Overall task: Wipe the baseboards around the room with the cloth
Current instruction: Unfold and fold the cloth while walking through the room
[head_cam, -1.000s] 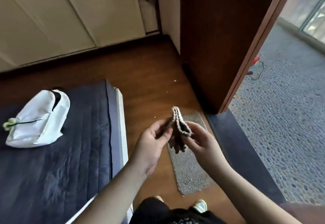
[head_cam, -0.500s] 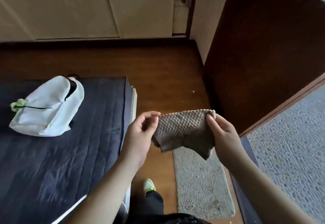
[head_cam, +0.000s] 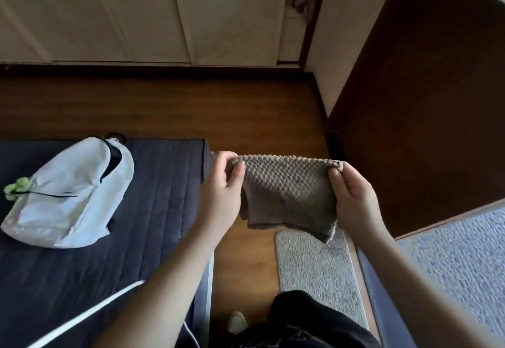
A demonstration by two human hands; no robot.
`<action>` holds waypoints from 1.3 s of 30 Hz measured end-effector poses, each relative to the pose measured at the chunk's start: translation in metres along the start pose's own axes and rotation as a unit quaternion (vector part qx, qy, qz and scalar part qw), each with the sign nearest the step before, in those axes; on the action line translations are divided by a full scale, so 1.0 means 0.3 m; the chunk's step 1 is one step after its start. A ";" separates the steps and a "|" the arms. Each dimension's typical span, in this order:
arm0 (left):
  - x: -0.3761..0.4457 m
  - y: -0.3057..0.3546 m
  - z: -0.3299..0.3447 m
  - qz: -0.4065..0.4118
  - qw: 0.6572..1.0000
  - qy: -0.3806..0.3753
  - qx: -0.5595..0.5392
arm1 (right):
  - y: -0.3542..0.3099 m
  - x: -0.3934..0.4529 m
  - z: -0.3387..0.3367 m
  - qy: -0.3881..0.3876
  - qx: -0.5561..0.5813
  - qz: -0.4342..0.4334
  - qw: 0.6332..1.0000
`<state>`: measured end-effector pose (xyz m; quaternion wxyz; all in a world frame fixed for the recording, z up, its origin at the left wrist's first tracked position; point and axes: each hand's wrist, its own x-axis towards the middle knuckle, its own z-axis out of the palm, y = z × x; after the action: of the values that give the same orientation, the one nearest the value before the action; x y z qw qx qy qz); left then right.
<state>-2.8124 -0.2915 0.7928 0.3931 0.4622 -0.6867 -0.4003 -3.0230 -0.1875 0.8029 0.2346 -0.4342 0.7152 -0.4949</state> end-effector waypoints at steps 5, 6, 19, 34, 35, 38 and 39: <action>0.216 0.003 0.154 -0.004 0.999 0.043 -0.007 | 0.043 0.251 0.032 0.022 0.041 0.029 0.999; 0.270 0.003 0.185 -0.028 0.998 0.041 -0.029 | 0.055 0.313 0.035 0.007 0.085 0.063 0.994; 0.846 0.035 0.350 -0.254 0.856 -0.064 -0.446 | 0.166 0.997 0.013 -0.224 0.506 0.224 0.802; 1.483 -0.212 0.251 -0.139 0.970 0.060 -0.192 | 0.070 1.698 0.354 -0.212 0.327 0.152 0.908; 1.512 -0.216 0.243 -0.134 0.970 0.056 -0.192 | 0.062 1.730 0.370 -0.214 0.325 0.154 0.908; 1.656 -0.269 0.189 -0.141 0.970 0.053 -0.192 | 0.017 1.865 0.476 -0.222 0.312 0.143 0.913; 1.707 -0.283 0.166 -0.144 0.970 0.044 -0.191 | 0.000 1.911 0.510 -0.221 0.311 0.135 0.915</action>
<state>-2.9656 -0.7899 0.7837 0.4423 0.4899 -0.5055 -0.5557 -3.1998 -0.7538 0.7956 0.5742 -0.3372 0.5068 -0.5475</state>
